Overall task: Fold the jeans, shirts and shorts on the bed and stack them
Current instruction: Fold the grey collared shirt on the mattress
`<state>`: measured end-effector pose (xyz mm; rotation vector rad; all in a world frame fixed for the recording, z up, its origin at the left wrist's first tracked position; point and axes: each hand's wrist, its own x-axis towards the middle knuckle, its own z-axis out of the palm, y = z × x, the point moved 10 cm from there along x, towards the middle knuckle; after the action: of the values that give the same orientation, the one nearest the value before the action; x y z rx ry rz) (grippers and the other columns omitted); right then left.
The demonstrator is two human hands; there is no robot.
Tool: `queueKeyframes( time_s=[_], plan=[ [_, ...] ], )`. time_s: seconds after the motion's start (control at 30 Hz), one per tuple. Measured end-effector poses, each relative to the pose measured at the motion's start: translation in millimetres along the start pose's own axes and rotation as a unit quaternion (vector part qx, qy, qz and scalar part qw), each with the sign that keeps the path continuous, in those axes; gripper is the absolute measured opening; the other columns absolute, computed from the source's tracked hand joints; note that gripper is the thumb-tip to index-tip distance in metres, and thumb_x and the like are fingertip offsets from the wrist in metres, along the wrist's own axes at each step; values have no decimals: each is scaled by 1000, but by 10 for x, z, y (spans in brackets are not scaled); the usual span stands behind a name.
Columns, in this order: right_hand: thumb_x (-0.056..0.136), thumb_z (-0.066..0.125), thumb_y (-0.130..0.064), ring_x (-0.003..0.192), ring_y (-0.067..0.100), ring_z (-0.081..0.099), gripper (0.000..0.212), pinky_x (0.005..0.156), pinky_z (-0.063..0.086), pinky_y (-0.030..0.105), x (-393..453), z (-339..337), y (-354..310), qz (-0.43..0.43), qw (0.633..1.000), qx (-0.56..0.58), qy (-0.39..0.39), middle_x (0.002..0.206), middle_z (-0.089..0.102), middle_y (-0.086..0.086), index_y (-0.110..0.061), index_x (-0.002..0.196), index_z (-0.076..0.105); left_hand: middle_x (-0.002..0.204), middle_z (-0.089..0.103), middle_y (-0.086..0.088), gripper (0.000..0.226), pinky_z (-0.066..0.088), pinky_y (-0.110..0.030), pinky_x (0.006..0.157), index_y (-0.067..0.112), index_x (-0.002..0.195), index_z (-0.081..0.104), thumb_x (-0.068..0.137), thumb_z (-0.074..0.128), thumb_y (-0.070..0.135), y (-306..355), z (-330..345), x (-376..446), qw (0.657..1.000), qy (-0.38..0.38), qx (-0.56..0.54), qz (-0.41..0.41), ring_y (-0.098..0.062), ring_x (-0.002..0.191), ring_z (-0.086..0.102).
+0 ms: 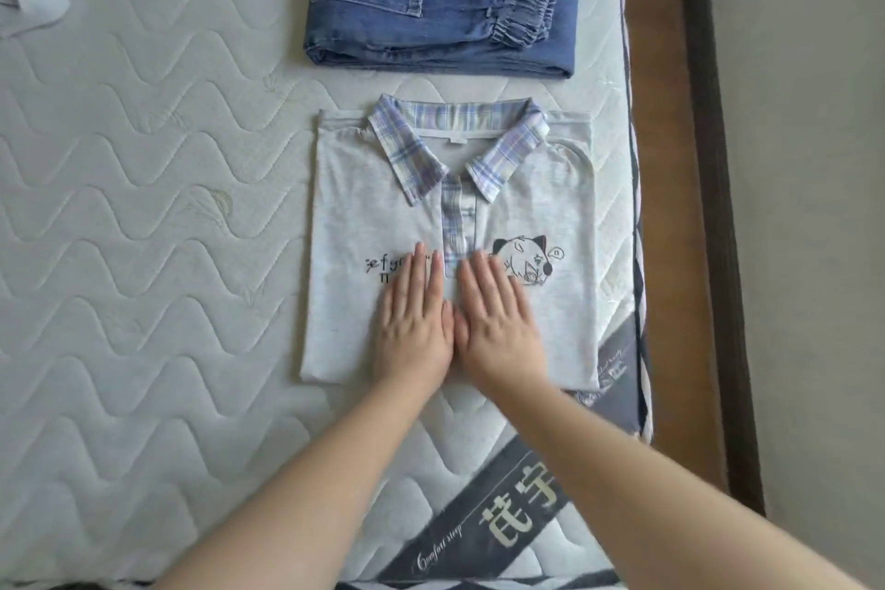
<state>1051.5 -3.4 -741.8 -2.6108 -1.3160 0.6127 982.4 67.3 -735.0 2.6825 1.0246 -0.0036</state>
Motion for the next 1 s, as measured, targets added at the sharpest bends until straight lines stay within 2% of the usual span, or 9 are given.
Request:
queueKeyframes(
  time_s=[0.13, 0.23, 0.37, 0.5, 0.6, 0.67, 0.77, 0.9, 1.0],
  plan=[
    [103, 31, -49, 151, 18, -4, 66, 123, 2, 38, -551, 253, 259, 16, 999, -21, -18, 164, -2, 1, -22, 157, 3, 160, 27, -12, 59, 30, -47, 117, 12, 153, 31, 101, 37, 38, -262, 169, -578, 998, -18, 59, -8, -28, 147, 28],
    [101, 15, -63, 150, 16, -14, 74, 122, -5, 35, -820, 295, 579, 22, 996, -66, -49, 163, -14, 1, -22, 155, -13, 160, 24, -17, 63, 26, -48, 119, 11, 154, 30, 100, 36, 44, -519, 176, -837, 997, -35, 69, -9, -33, 148, 25],
    [94, -3, -69, 146, 16, -27, 78, 121, -12, 34, -1175, 316, 948, 53, 985, -109, -126, 160, -27, 2, -21, 151, -26, 160, 21, -22, 71, 24, -49, 118, 6, 153, 30, 95, 30, 48, -936, 76, -1212, 989, -93, 66, -91, -36, 147, 24],
    [96, 20, -65, 147, 20, -26, 85, 121, -9, 35, -1299, 248, 950, 64, 969, -104, -214, 160, -28, 6, -18, 152, -23, 162, 15, -20, 72, 16, -49, 120, 6, 155, 24, 95, 37, 44, -1126, -7, -1492, 971, -169, 69, -156, -33, 149, 21],
    [97, 31, -62, 151, 22, -11, 85, 122, 0, 38, -1403, 101, 785, 71, 952, -101, -281, 164, -12, 8, -13, 156, -7, 163, 20, -5, 68, 1, -49, 121, 14, 155, 25, 95, 45, 40, -1094, -125, -1638, 957, -226, 115, -140, -19, 150, 18],
    [98, 33, -60, 151, 20, 7, 76, 122, 8, 38, -1492, -127, 604, 53, 958, -91, -268, 164, 11, 4, -15, 156, 14, 155, 37, -4, 63, 9, -50, 119, 16, 150, 37, 92, 53, 35, -880, -363, -1684, 965, -214, 117, -92, -21, 145, 29],
    [98, 38, -52, 144, 17, 26, 57, 120, 12, 36, -1663, -624, 254, -7, 978, -92, -186, 153, 35, -3, -21, 146, 35, 134, 59, -7, 56, 39, -48, 107, 13, 134, 58, 81, 67, 26, -371, -805, -1761, 981, -175, 77, -18, -28, 130, 51],
    [98, 40, -49, 139, 17, 36, 49, 118, 15, 33, -1987, -1255, -69, -35, 988, -78, -128, 146, 44, -6, -24, 141, 43, 128, 60, -2, 45, 52, -40, 87, 19, 124, 65, 80, 69, 25, 281, -1525, -1917, 993, -111, 4, 48, -23, 123, 55],
    [94, 55, -43, 136, 25, 43, 44, 115, 27, 38, -2173, -1754, -307, -58, 993, -88, -50, 137, 55, 1, -18, 130, 57, 125, 60, 3, 36, 53, -36, 80, 23, 119, 65, 85, 58, 29, 520, -2069, -2038, 996, -46, -17, 77, -19, 118, 55]
  ],
)
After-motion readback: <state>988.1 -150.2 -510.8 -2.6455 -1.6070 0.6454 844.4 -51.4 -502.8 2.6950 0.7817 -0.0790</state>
